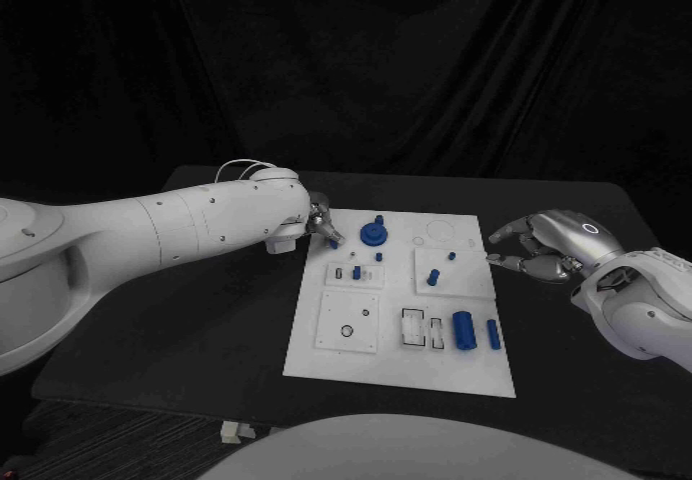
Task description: Assemble the parts on the task board
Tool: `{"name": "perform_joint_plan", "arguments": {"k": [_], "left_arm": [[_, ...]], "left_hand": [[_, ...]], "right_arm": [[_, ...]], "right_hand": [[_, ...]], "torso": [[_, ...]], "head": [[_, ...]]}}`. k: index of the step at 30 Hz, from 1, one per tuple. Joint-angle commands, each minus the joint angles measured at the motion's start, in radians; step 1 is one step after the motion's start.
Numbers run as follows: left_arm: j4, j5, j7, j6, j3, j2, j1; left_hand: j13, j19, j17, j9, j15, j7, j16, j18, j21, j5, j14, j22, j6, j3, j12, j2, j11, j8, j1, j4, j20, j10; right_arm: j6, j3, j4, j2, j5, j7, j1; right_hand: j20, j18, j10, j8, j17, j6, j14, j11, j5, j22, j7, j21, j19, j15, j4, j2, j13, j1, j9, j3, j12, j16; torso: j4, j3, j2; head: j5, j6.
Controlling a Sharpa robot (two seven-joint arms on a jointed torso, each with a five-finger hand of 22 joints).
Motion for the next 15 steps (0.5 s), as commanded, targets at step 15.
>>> {"name": "perform_joint_plan", "arguments": {"k": [15], "left_arm": [[0.044,0.000,0.024,-0.021,0.001,-0.039,-0.001]], "left_hand": [[0.263,0.026,0.263,0.008,-0.012,0.000,0.003,-0.012,0.003,0.082,0.105,0.230,0.029,0.296,0.004,-0.072,-0.012,-0.041,-0.016,-0.099,-0.011,0.104]], "right_arm": [[0.007,0.001,-0.001,-0.003,-0.006,-0.009,-0.004]], "right_hand": [[0.002,0.009,0.065,-0.007,0.130,0.009,0.076,0.000,0.006,0.158,0.001,-0.005,-0.003,0.002,0.004,0.013,0.209,0.010,-0.002,0.006,-0.006,-0.005]], "torso": [[0.0006,-0.0003,0.000]], "head": [[0.003,0.000]]}}
